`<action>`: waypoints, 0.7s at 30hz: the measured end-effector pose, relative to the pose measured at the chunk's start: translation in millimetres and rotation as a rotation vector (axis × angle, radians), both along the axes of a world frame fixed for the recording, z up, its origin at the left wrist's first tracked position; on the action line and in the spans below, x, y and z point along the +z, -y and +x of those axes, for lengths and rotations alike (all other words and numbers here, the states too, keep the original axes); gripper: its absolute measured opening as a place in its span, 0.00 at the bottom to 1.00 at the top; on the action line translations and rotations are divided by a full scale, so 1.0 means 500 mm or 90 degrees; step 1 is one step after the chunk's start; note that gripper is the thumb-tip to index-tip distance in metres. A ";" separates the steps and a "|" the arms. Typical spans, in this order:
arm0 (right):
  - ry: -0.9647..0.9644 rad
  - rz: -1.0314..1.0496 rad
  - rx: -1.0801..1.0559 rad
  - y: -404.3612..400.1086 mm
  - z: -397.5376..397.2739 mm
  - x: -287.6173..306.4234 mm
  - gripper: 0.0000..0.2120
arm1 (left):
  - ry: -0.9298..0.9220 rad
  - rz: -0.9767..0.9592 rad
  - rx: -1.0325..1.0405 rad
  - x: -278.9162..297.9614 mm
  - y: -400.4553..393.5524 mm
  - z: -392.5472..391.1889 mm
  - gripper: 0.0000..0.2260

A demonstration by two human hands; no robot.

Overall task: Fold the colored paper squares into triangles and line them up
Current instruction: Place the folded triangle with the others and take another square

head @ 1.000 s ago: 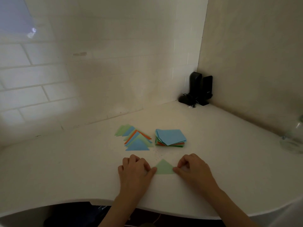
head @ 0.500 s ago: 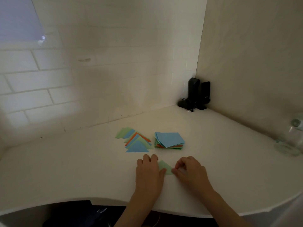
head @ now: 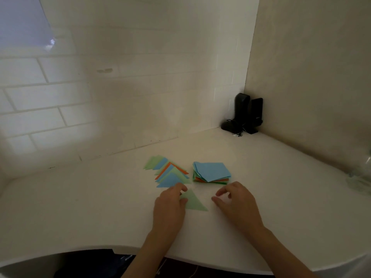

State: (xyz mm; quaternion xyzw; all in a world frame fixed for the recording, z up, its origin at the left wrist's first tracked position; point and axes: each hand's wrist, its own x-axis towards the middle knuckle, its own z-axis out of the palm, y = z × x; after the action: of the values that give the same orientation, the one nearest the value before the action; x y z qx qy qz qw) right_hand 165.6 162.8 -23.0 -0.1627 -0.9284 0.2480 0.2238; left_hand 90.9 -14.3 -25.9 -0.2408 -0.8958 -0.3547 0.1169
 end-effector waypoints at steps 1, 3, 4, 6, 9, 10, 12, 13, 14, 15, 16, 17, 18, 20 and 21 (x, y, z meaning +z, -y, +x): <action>-0.033 0.031 -0.014 -0.004 -0.009 0.000 0.06 | -0.010 -0.003 0.020 0.001 0.011 -0.016 0.10; -0.088 0.090 -0.027 -0.011 -0.031 0.001 0.09 | -0.023 -0.015 0.056 0.004 0.031 -0.048 0.10; -0.102 0.117 -0.026 -0.013 -0.044 0.001 0.12 | -0.027 -0.025 0.070 0.006 0.038 -0.062 0.10; -0.106 0.165 -0.017 -0.014 -0.073 0.000 0.16 | -0.037 -0.042 0.096 0.004 0.048 -0.083 0.11; -0.086 0.218 0.003 -0.012 -0.106 -0.008 0.16 | -0.067 -0.018 0.115 -0.016 0.051 -0.098 0.12; -0.084 0.237 0.007 -0.010 -0.113 -0.013 0.15 | -0.074 0.001 0.117 -0.023 0.052 -0.100 0.12; -0.094 0.252 0.005 -0.006 -0.121 -0.021 0.11 | -0.085 0.032 0.119 -0.034 0.053 -0.103 0.13; -0.101 0.248 -0.002 -0.004 -0.123 -0.024 0.09 | -0.089 0.039 0.117 -0.037 0.053 -0.106 0.13; -0.105 0.244 -0.012 -0.002 -0.124 -0.026 0.08 | -0.091 0.042 0.116 -0.037 0.053 -0.107 0.13; -0.110 0.246 -0.020 0.000 -0.125 -0.028 0.06 | -0.092 0.044 0.114 -0.038 0.053 -0.108 0.12; -0.117 0.252 -0.027 0.002 -0.126 -0.029 0.04 | -0.090 0.045 0.113 -0.037 0.051 -0.109 0.12; -0.123 0.255 -0.032 0.003 -0.127 -0.028 0.04 | -0.089 0.047 0.111 -0.038 0.050 -0.110 0.12; -0.125 0.251 -0.033 0.005 -0.128 -0.026 0.04 | -0.087 0.049 0.109 -0.038 0.049 -0.110 0.12; -0.120 0.238 -0.037 0.007 -0.128 -0.019 0.06 | -0.085 0.048 0.103 -0.038 0.049 -0.111 0.13; -0.116 0.236 -0.042 0.007 -0.126 -0.015 0.07 | -0.084 0.047 0.099 -0.038 0.050 -0.111 0.13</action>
State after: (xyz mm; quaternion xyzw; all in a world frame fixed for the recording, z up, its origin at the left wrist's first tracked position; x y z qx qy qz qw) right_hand 102.6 159.3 -30.5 -0.1256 -0.9283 0.0792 0.3409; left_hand 35.6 -39.2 -44.8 -0.1887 -0.8885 -0.3605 0.2121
